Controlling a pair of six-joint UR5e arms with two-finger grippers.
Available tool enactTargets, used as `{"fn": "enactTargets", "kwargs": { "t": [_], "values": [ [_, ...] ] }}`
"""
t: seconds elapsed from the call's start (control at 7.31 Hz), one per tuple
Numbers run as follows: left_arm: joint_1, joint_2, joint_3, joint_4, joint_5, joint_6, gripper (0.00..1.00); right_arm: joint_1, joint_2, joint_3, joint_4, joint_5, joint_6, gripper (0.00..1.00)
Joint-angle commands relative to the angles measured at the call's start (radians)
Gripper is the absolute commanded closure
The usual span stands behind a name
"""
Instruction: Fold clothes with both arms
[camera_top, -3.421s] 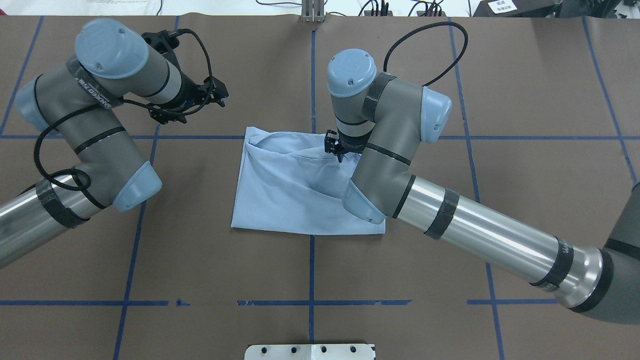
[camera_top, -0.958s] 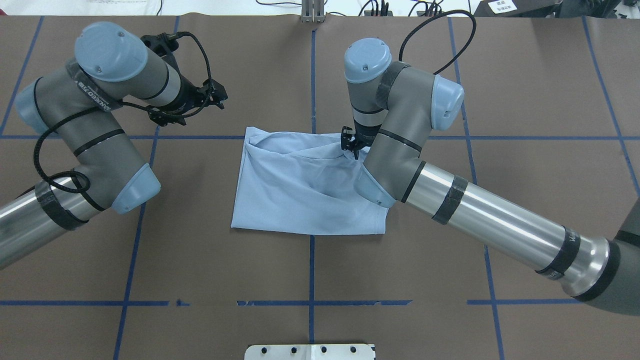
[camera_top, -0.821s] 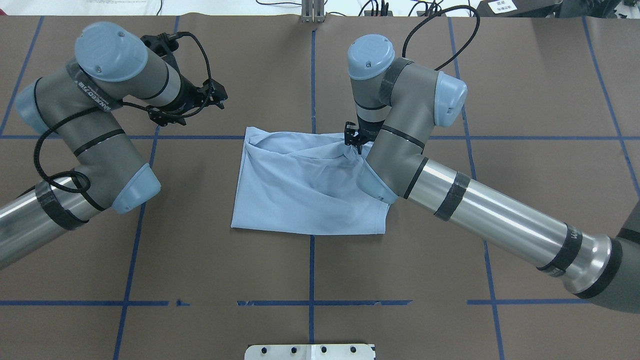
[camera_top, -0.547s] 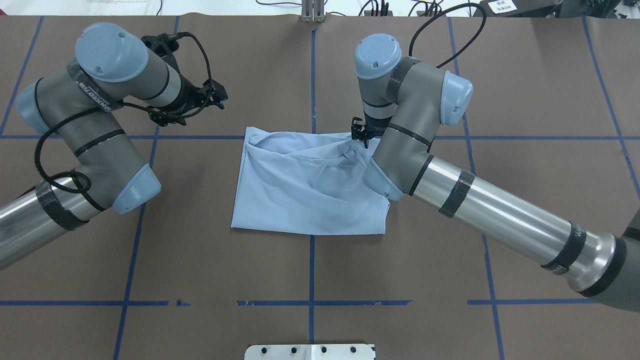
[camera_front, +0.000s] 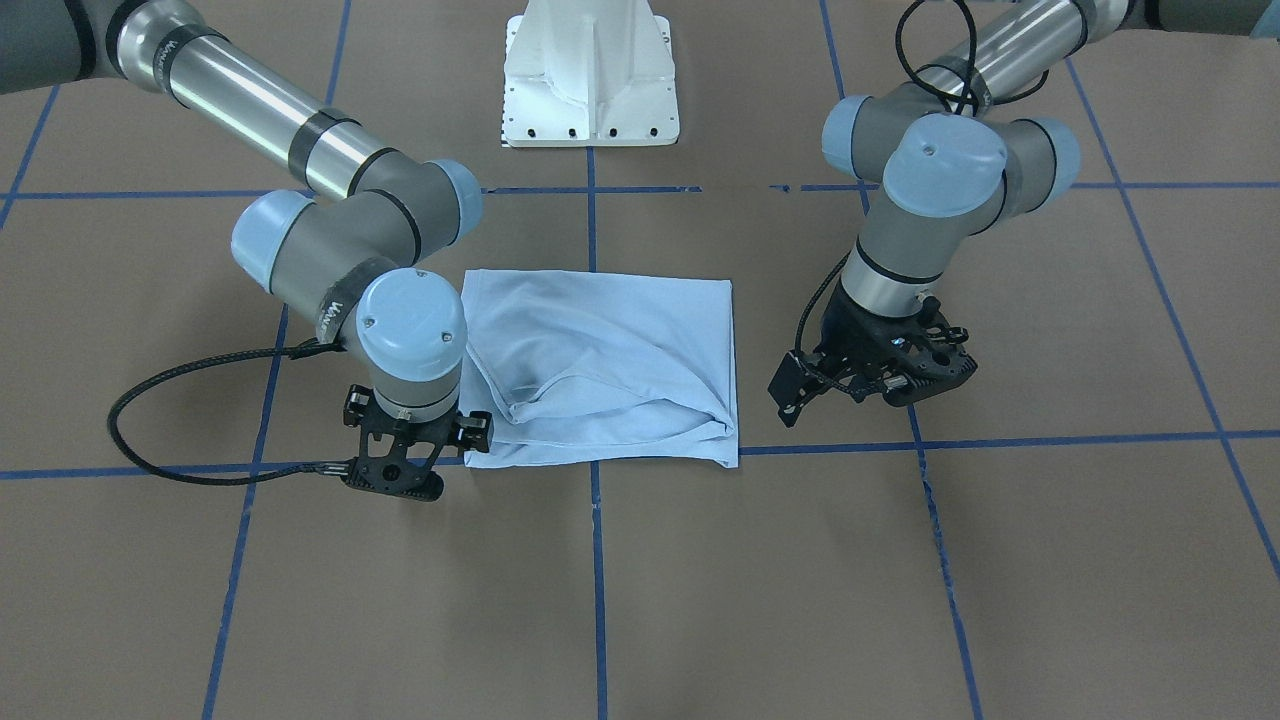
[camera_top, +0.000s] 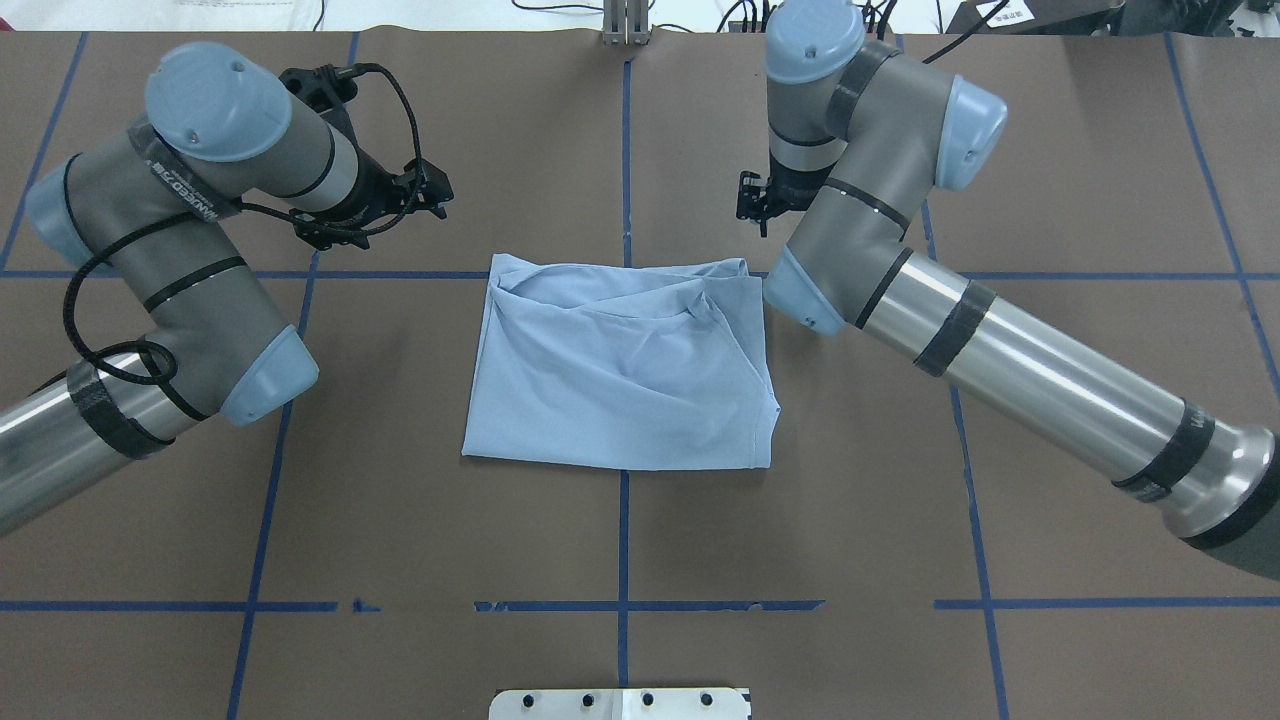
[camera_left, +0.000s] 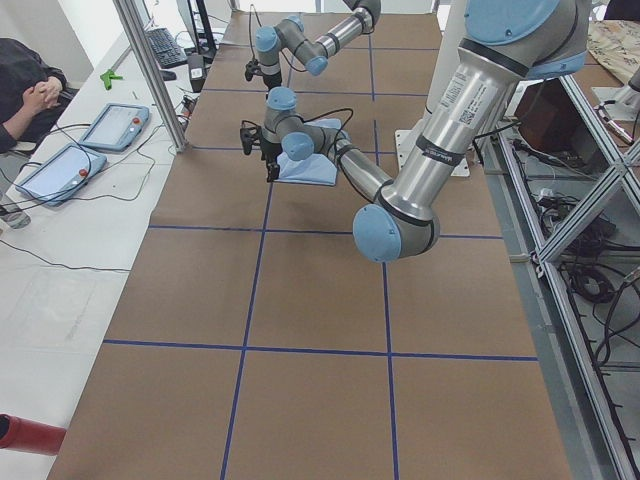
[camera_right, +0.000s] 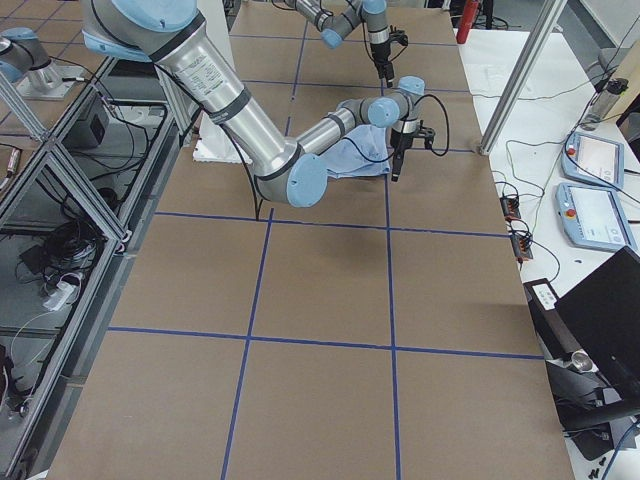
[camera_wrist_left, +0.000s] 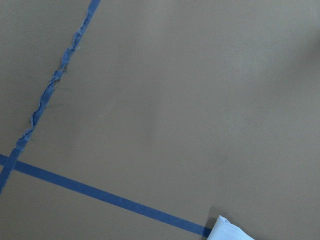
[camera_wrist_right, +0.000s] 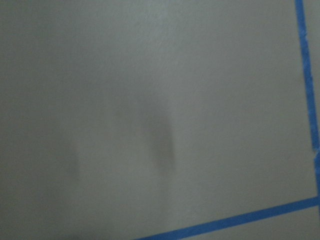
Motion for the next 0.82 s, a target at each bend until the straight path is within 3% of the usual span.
{"fn": "enactTargets", "kwargs": {
  "t": [0.0, 0.27, 0.55, 0.68],
  "values": [
    [-0.119, 0.049, -0.003, 0.006, -0.089, 0.194, 0.0, 0.177, -0.099, 0.085, 0.002, 0.104, -0.234, 0.0],
    [-0.3, 0.143, 0.0, 0.011, -0.15, 0.514, 0.0, 0.358, -0.252, 0.17, 0.001, 0.206, -0.516, 0.0],
    [-0.451, 0.223, 0.005, 0.076, -0.183, 0.857, 0.0, 0.524, -0.471, 0.272, 0.002, 0.32, -0.791, 0.0],
    [-0.54, 0.282, 0.005, 0.089, -0.193, 1.02, 0.0, 0.587, -0.597, 0.338, 0.002, 0.324, -0.903, 0.0]
  ]
}}
